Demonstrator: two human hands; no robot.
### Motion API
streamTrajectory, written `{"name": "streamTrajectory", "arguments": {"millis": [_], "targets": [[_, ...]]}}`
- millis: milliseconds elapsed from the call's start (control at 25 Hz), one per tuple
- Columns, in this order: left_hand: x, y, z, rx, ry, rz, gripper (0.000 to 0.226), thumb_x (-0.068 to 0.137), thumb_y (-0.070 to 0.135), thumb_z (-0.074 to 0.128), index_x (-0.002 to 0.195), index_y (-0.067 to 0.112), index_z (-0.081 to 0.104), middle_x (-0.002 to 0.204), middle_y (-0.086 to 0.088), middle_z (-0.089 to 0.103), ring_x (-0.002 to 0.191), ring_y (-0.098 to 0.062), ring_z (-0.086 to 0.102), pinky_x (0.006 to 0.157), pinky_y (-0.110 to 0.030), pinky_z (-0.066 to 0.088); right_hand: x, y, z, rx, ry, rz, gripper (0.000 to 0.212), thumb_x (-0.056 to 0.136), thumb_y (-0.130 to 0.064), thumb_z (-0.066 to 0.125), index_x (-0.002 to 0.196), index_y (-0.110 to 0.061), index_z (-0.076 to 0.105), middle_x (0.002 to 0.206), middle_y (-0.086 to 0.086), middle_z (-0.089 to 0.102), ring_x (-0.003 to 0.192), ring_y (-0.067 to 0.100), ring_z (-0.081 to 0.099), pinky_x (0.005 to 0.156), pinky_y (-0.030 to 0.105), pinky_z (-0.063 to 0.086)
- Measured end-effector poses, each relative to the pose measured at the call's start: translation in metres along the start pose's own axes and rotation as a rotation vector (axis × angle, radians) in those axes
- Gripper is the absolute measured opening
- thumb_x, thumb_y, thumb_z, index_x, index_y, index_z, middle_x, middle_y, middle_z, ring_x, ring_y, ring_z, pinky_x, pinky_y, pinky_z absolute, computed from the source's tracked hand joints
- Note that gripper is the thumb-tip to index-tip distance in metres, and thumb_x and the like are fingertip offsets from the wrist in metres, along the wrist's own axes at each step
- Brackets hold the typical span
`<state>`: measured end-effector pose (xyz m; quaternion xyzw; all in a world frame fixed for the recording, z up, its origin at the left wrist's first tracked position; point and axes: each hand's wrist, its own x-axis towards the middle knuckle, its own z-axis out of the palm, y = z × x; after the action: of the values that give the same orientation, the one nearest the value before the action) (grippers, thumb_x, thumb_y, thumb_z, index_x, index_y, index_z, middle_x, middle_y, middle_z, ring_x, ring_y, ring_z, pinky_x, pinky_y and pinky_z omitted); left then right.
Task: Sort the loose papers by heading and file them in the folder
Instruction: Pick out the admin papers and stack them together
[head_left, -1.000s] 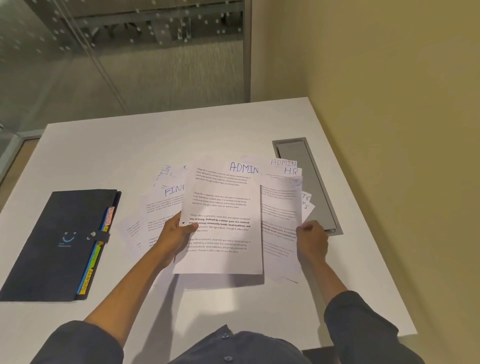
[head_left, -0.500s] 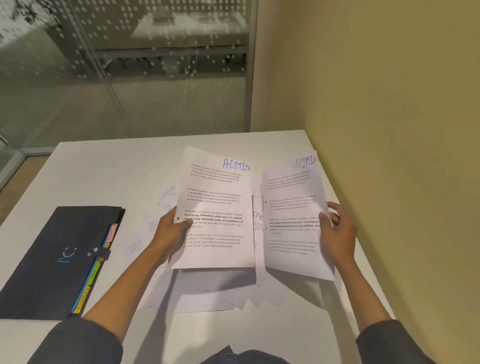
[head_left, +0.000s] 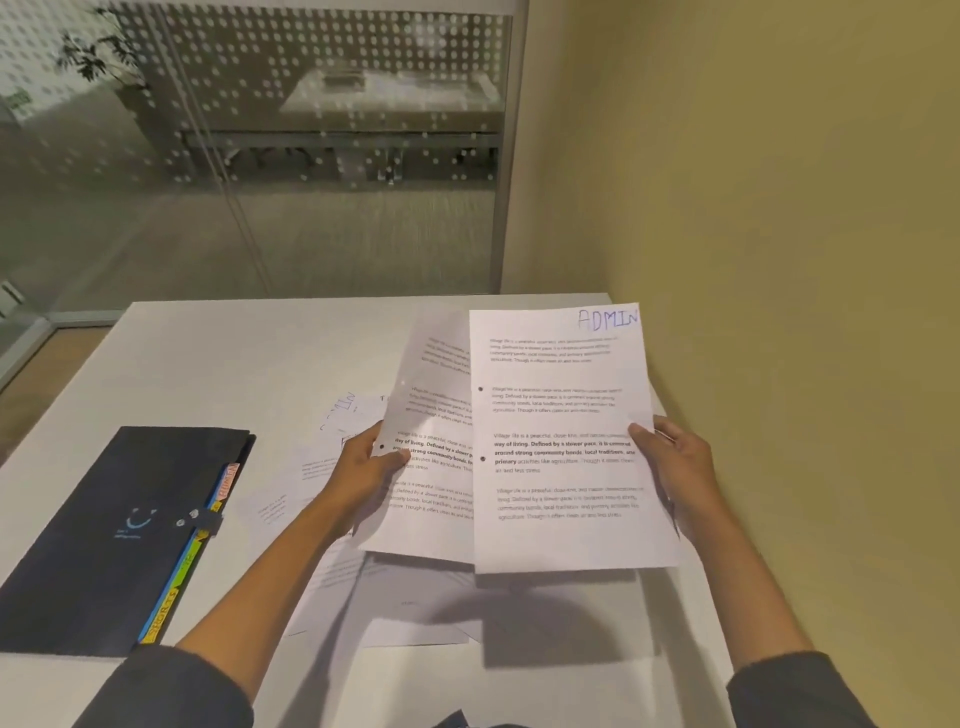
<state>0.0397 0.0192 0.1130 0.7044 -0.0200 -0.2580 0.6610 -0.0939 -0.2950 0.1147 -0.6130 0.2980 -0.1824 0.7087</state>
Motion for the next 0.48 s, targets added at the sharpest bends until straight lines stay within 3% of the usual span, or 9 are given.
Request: {"name": "streamTrajectory", "arguments": {"millis": [120,240,320,400,480], "targets": [[-0.002,0.0,0.009,-0.076,-0.041,-0.025,0.032,0.094,-0.008,0.048,0.119,0.009,0.058,0.107,-0.008,0.072,0.087,-0.021,0.073,0.064,-0.028,0.058,0.0,0.016,0.016,0.016,-0.007,0.062,0.007,0.095,-0.011,0.062,0.097,-0.008,0.068,0.092,0.009,0.076,0.08,0.025,0.073,0.066,0.03,0.059],[-0.006,0.002,0.019,-0.058,-0.062,-0.024,0.032,0.093,-0.008,0.046,0.115,0.012,0.06,0.106,-0.004,0.073,0.089,-0.02,0.072,0.068,-0.028,0.057,0.001,0.03,0.034,0.045,-0.03,0.119,0.016,0.095,-0.015,0.063,0.107,-0.005,0.067,0.098,0.011,0.076,0.09,0.029,0.073,0.082,0.041,0.059],[-0.009,0.003,0.022,-0.031,-0.047,-0.024,0.032,0.092,-0.007,0.044,0.11,0.012,0.061,0.102,-0.002,0.074,0.088,-0.019,0.072,0.07,-0.029,0.056,0.001,0.033,0.046,0.07,-0.043,0.139,0.016,0.095,-0.013,0.063,0.109,-0.007,0.064,0.1,0.011,0.076,0.088,0.028,0.074,0.076,0.037,0.059],[-0.009,0.001,0.025,-0.02,-0.018,-0.017,0.028,0.093,0.001,0.041,0.107,0.011,0.063,0.102,-0.006,0.074,0.095,-0.026,0.07,0.079,-0.036,0.057,-0.001,0.033,0.056,0.088,-0.05,0.141,0.017,0.093,-0.007,0.065,0.109,-0.009,0.061,0.104,0.013,0.075,0.087,0.026,0.074,0.073,0.035,0.059],[-0.014,0.002,0.029,-0.048,0.013,0.007,0.028,0.101,0.014,0.036,0.101,0.013,0.065,0.097,-0.002,0.075,0.091,-0.017,0.071,0.078,-0.028,0.057,-0.001,0.034,0.065,0.114,-0.046,0.139,0.026,0.09,0.0,0.066,0.114,-0.009,0.06,0.107,0.014,0.074,0.091,0.028,0.073,0.082,0.04,0.058]]}}
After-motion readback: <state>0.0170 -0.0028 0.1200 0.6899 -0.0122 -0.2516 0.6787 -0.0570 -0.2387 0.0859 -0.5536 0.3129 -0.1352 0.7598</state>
